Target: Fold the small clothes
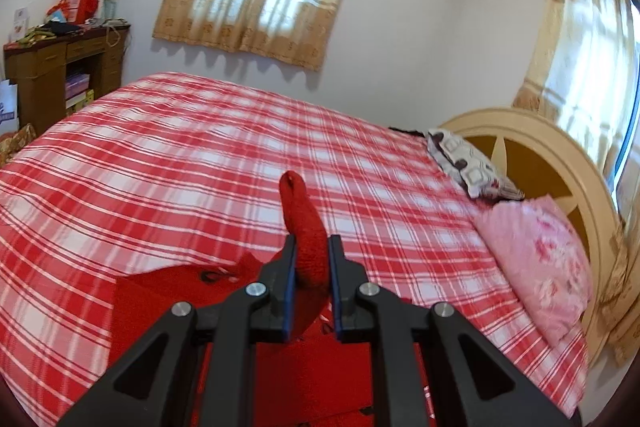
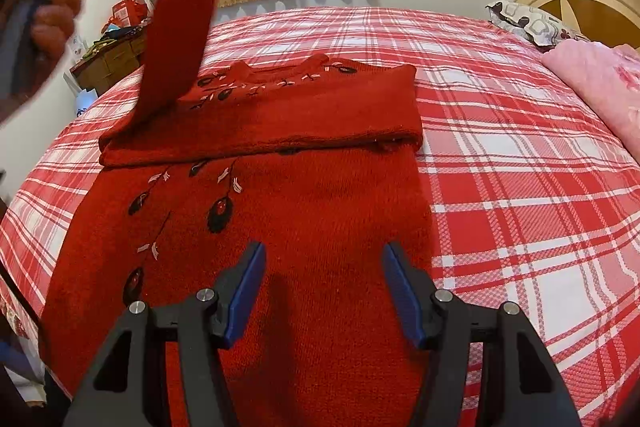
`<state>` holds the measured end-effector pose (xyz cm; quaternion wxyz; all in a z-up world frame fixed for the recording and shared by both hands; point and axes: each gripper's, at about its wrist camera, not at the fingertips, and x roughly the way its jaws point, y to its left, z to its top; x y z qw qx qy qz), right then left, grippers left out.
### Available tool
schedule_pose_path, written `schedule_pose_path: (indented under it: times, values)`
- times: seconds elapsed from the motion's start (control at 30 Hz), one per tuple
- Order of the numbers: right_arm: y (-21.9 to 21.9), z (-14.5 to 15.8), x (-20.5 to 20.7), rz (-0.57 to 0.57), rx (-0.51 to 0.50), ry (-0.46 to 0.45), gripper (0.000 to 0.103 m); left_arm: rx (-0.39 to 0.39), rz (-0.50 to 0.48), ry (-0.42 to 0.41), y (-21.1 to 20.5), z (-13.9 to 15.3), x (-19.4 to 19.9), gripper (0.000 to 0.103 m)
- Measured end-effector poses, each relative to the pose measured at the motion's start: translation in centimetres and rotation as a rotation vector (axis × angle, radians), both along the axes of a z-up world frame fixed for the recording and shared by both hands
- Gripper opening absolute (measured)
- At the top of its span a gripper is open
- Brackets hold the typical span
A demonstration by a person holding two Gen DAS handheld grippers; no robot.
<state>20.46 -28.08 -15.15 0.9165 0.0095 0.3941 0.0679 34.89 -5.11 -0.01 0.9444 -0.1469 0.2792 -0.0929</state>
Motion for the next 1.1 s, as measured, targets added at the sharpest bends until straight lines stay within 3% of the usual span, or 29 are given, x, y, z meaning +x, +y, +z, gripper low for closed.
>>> schedule_pose_path:
  times: [0.13, 0.23, 0.3, 0.33, 0.4, 0.47, 0.63, 0.77, 0.87, 0.93, 1.1]
  values:
    - [0.1, -0.7, 0.0, 0.006, 0.001, 0.014, 0.061, 0.07, -0.034, 0.041, -4.3, -3.4, 0.9, 0.017]
    - [0.0, -0.7, -0.1, 0.009, 0.004, 0.013, 0.062, 0.067, -0.076, 0.141, -6.8, -6.5, 1.7, 0.023]
    - [0.0, -0.8, -0.1, 0.014, 0.011, 0.012, 0.064, 0.105, -0.122, 0.163, -8.0, -7.3, 1.2, 0.028]
    - [0.0, -0.8, -0.1, 0.015, 0.011, 0.011, 0.064, 0.142, -0.13, 0.151, -8.5, -7.4, 0.7, 0.035]
    - [0.1, -0.9, -0.1, 0.016, 0.007, 0.009, 0.065, 0.243, -0.122, 0.09, -8.7, -7.3, -1.5, 0.075]
    - [0.1, -0.9, -0.1, 0.017, 0.003, 0.005, 0.065, 0.277, -0.103, 0.031, -7.4, -7.2, -3.5, 0.085]
    - [0.1, -0.8, -0.2, 0.025, 0.017, -0.005, 0.065, 0.428, -0.021, -0.006, -1.4, -9.1, -7.2, 0.094]
    - [0.0, 0.9, -0.5, 0.012, 0.025, -0.038, 0.065, 0.539, 0.09, 0.067, 3.8, -12.3, -7.9, 0.096]
    - [-0.1, 2.5, -0.4, 0.002, 0.026, -0.066, 0.065, 0.532, 0.147, 0.149, 7.1, -14.1, -7.6, 0.096]
    - [-0.2, 3.3, 0.5, 0.018, 0.039, -0.035, 0.065, 0.515, 0.158, 0.19, 8.5, -15.1, -7.0, 0.096]
    - [-1.2, 5.1, 3.3, -0.005, 0.063, -0.021, 0.065, 0.451, 0.157, 0.251, 9.6, -16.7, -5.9, 0.099]
